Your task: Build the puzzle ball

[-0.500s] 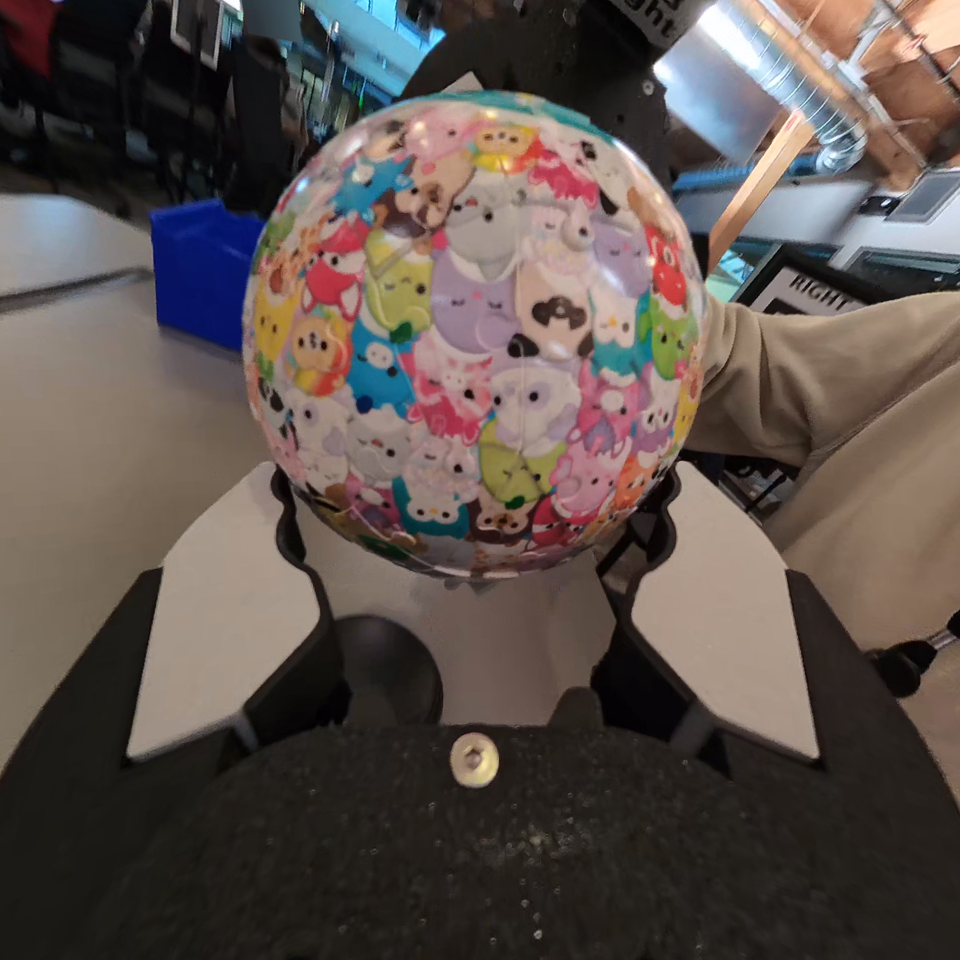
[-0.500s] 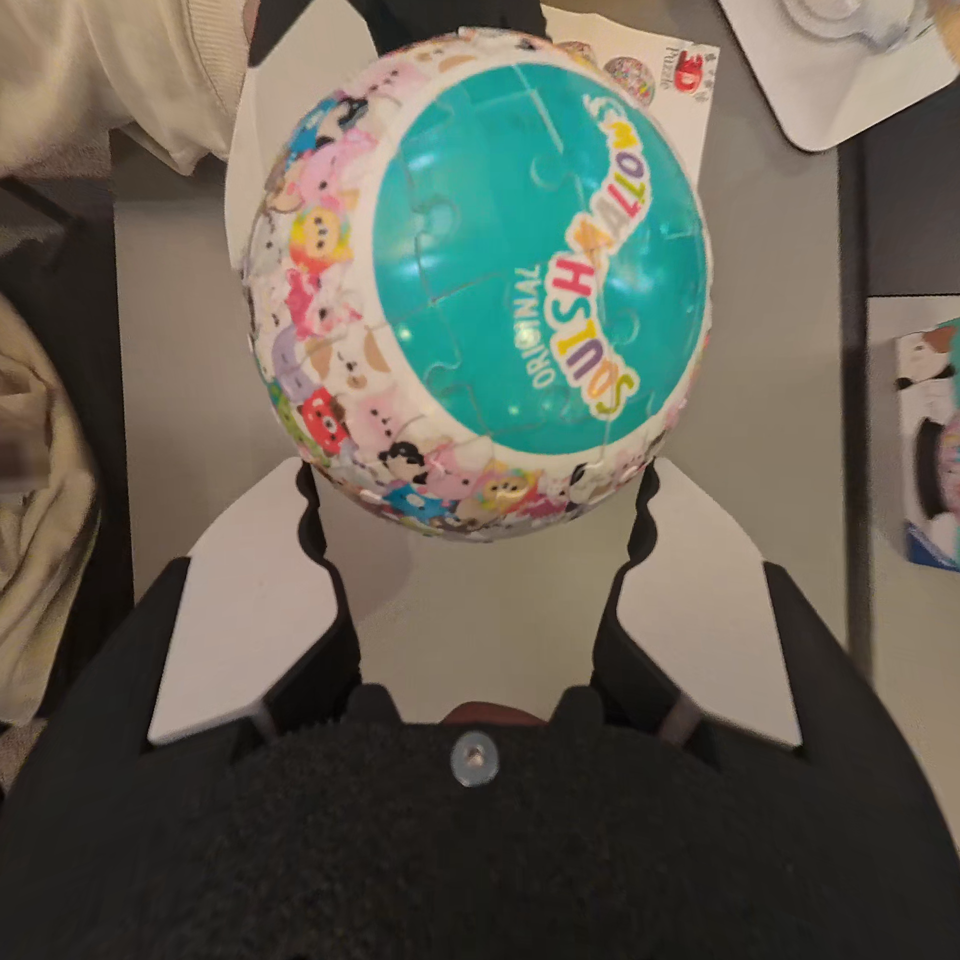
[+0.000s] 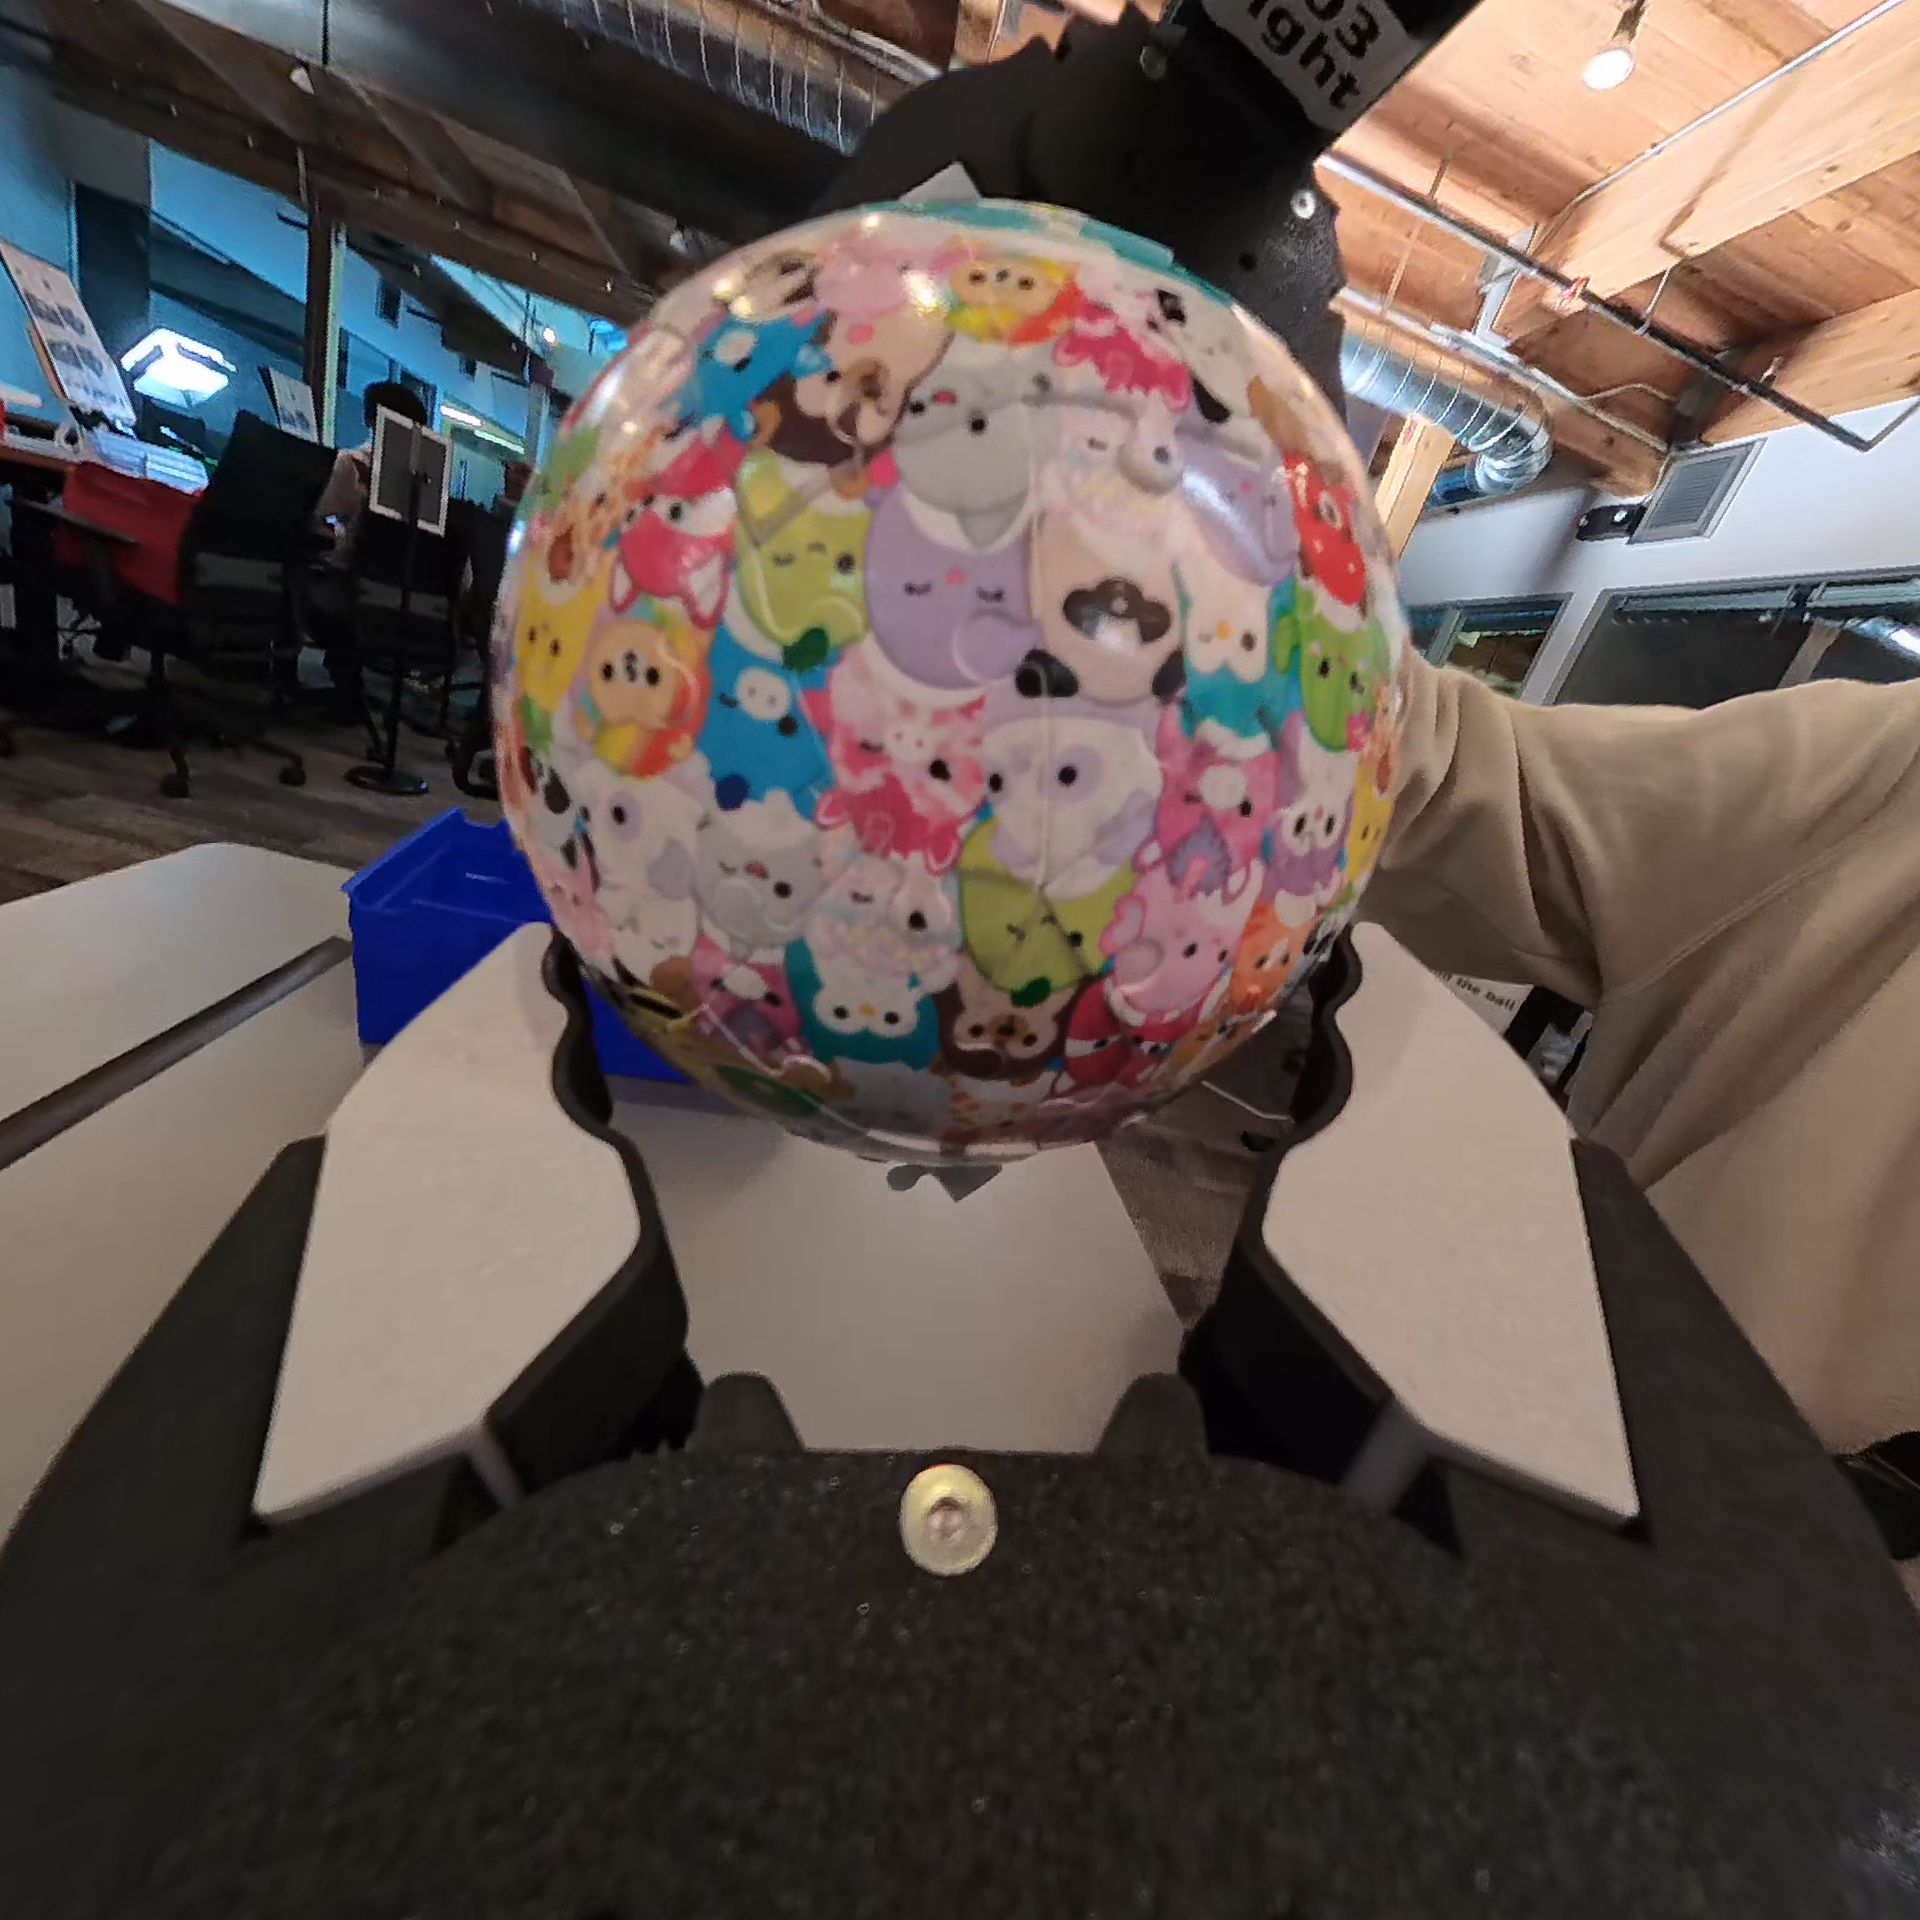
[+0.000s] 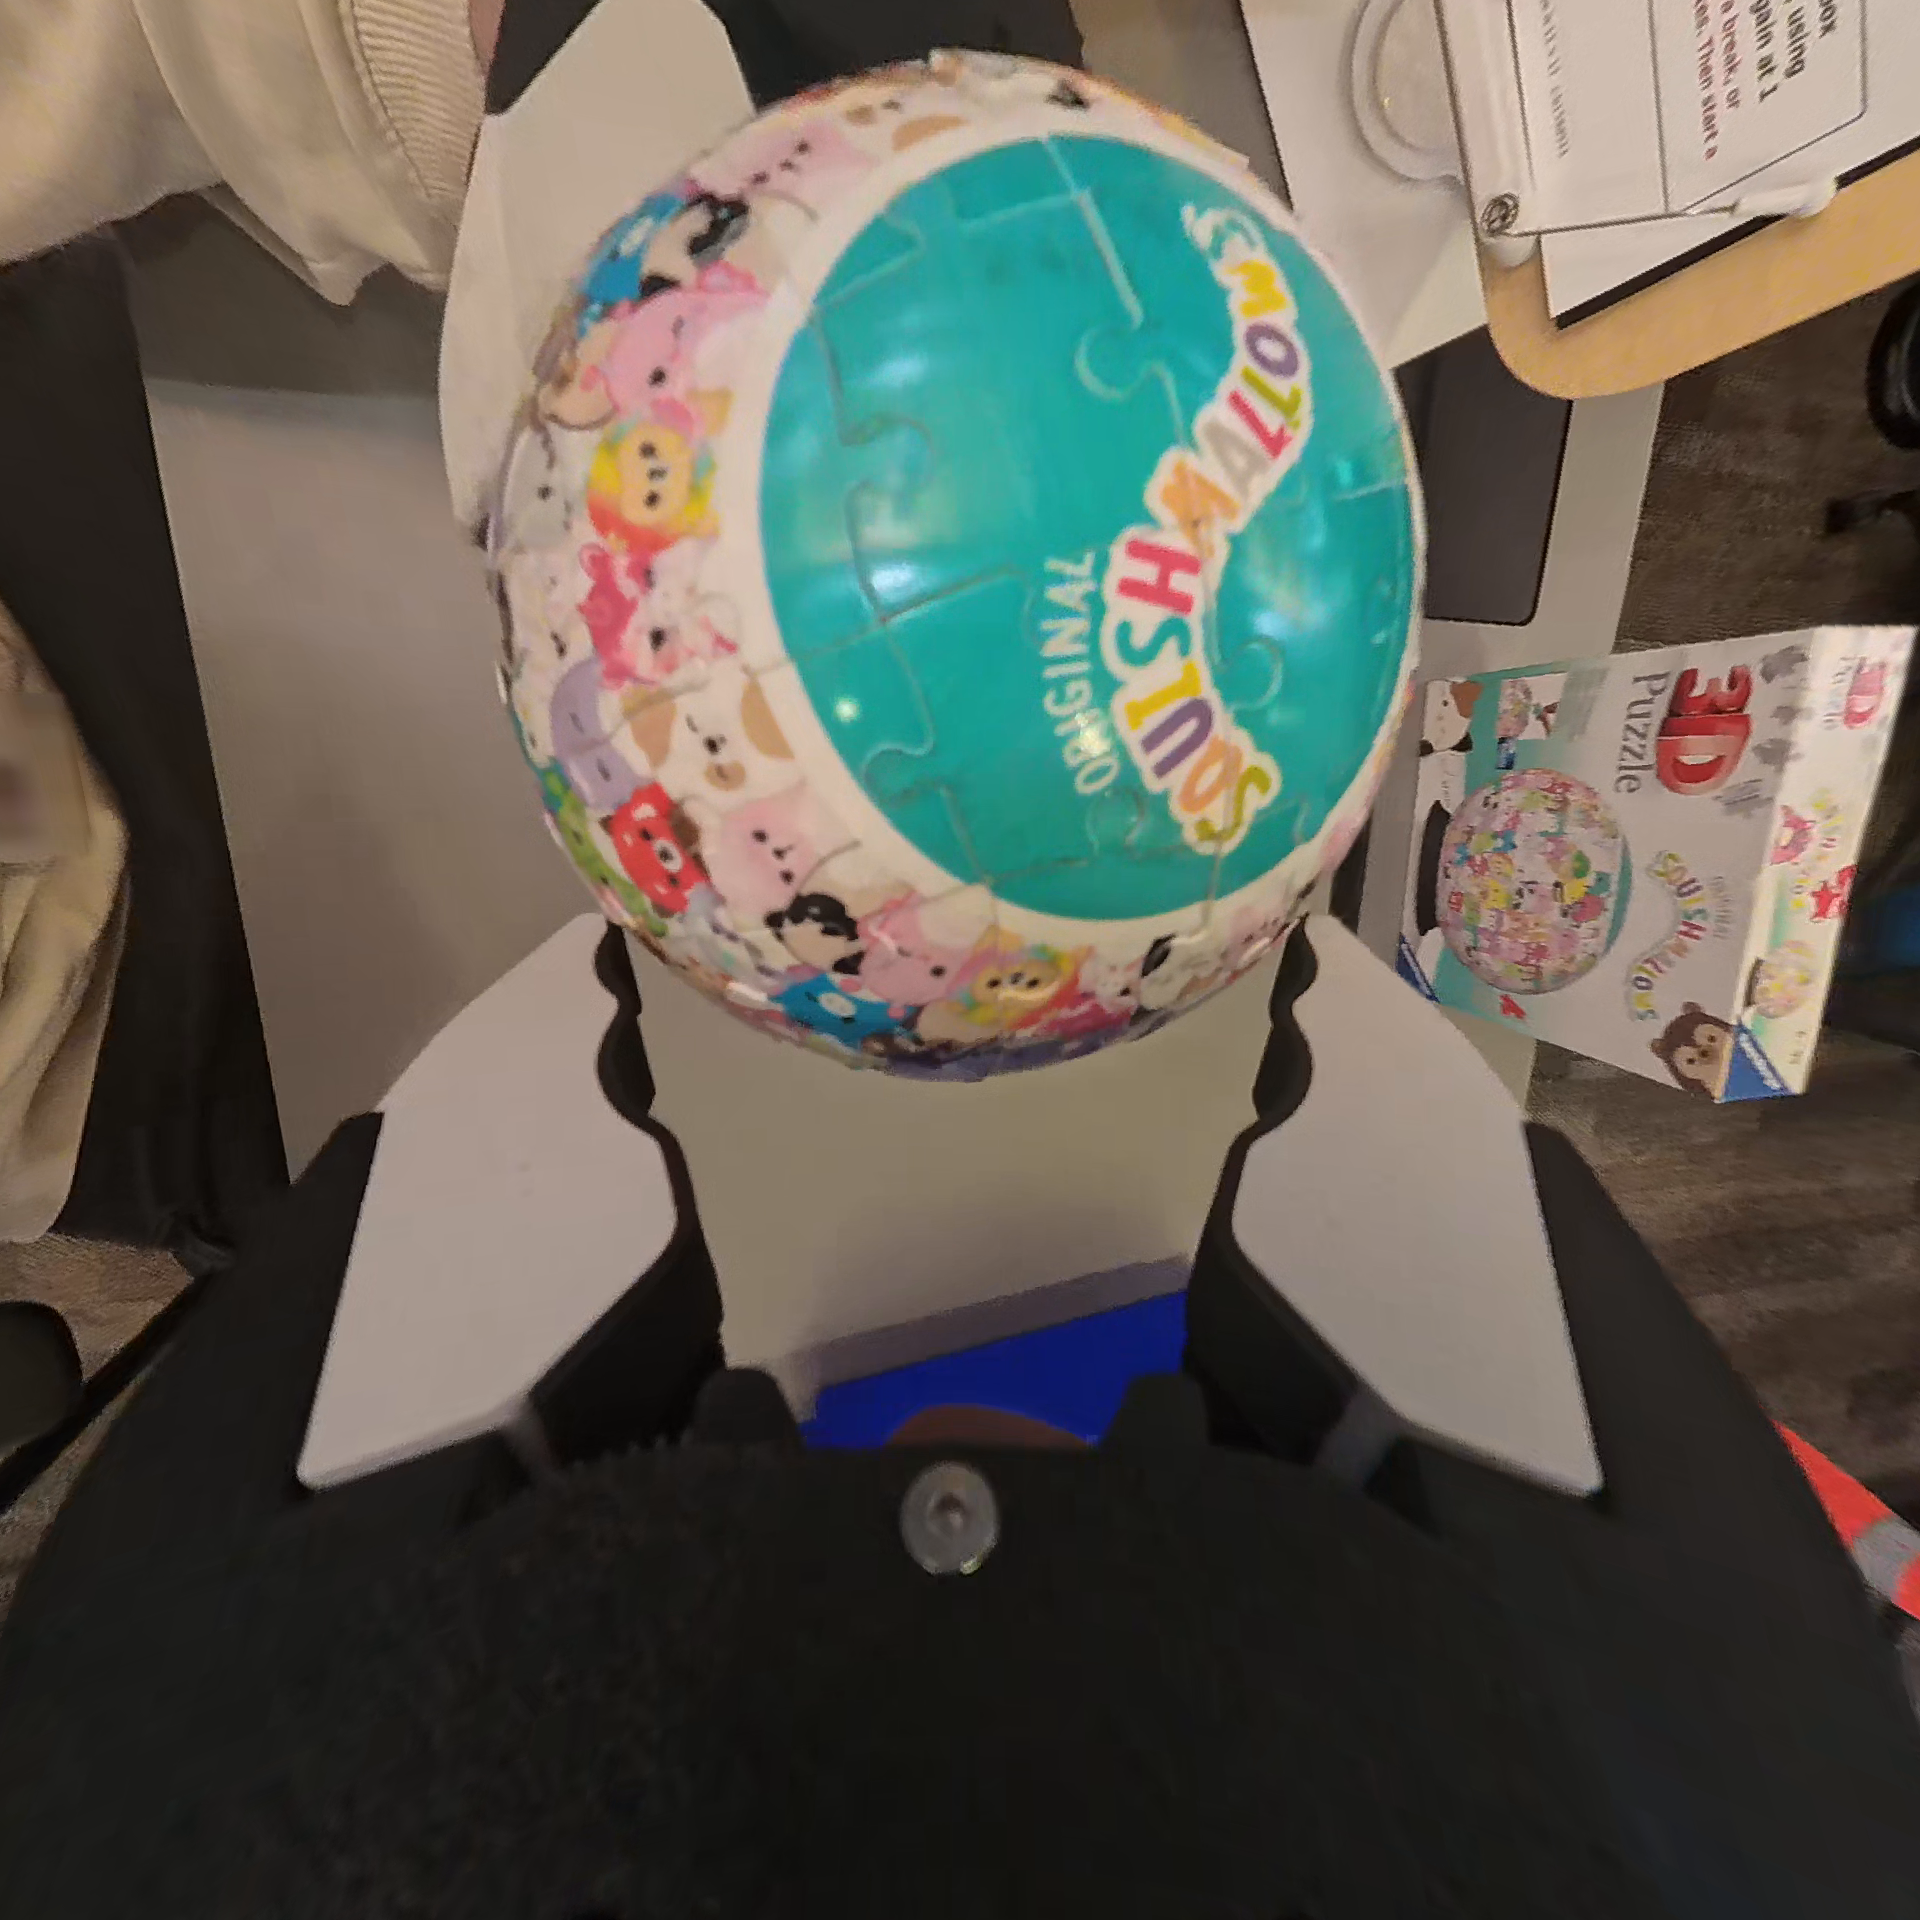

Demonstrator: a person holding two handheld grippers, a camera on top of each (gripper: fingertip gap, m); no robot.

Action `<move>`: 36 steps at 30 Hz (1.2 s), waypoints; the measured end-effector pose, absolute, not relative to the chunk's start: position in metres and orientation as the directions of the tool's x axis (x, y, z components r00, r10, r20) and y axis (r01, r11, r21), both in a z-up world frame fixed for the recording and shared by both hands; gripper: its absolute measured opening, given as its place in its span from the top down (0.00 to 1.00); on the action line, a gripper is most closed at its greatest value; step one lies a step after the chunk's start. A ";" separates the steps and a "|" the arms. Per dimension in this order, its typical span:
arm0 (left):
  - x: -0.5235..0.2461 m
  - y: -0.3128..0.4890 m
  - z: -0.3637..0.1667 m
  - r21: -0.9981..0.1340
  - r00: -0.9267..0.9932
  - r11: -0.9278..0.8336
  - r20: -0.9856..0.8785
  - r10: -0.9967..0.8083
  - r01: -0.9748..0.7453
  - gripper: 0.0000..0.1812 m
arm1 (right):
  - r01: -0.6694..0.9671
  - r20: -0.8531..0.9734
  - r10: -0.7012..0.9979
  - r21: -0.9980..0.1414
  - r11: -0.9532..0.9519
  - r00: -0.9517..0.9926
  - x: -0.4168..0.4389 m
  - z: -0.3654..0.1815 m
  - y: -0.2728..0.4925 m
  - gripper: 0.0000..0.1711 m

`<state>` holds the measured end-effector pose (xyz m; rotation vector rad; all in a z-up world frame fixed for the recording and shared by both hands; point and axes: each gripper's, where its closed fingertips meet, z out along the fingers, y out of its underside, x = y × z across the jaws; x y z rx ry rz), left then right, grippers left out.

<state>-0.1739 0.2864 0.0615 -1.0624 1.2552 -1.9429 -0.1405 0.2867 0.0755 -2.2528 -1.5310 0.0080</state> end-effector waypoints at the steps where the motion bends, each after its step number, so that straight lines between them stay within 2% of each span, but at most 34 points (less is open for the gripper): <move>1: -0.174 0.286 0.063 -0.917 -0.513 -0.394 0.310 -0.801 0.060 0.29 | 0.898 0.233 0.893 -0.319 -0.304 0.385 -0.141 0.079 0.287 0.33; 7: -0.177 0.285 0.068 -0.878 -0.545 -0.464 0.332 -0.770 0.120 0.29 | 0.937 0.268 0.905 -0.207 -0.282 0.331 -0.148 0.091 0.289 0.34; 19: -0.178 0.282 0.059 -0.835 -0.597 -0.538 0.376 -0.709 0.113 0.29 | 0.942 0.206 0.925 -0.180 -0.284 0.318 -0.153 0.086 0.291 0.34; 22: -0.176 0.284 0.054 -0.826 -0.589 -0.559 0.416 -0.693 0.075 0.29 | 0.921 0.184 0.918 -0.249 -0.301 0.350 -0.150 0.079 0.293 0.34; 25: -0.169 0.287 0.037 -0.795 -0.547 -0.605 0.522 -0.655 -0.035 0.29 | 0.852 0.099 0.900 -0.380 -0.360 0.424 -0.140 0.054 0.293 0.33; 30: -0.166 0.290 -0.009 -0.725 -0.435 -0.650 0.672 -0.599 -0.227 0.29 | 0.577 -0.120 0.838 -0.673 -0.463 0.533 -0.140 -0.004 0.293 0.32; 33: -0.171 0.284 -0.033 -0.725 -0.384 -0.597 0.688 -0.615 -0.343 0.29 | 0.416 -0.193 0.812 -0.780 -0.467 0.551 -0.146 -0.026 0.290 0.32; 36: -0.177 0.282 -0.040 -0.746 -0.355 -0.513 0.658 -0.664 -0.425 0.29 | 0.333 -0.180 0.809 -0.845 -0.418 0.559 -0.152 -0.032 0.288 0.32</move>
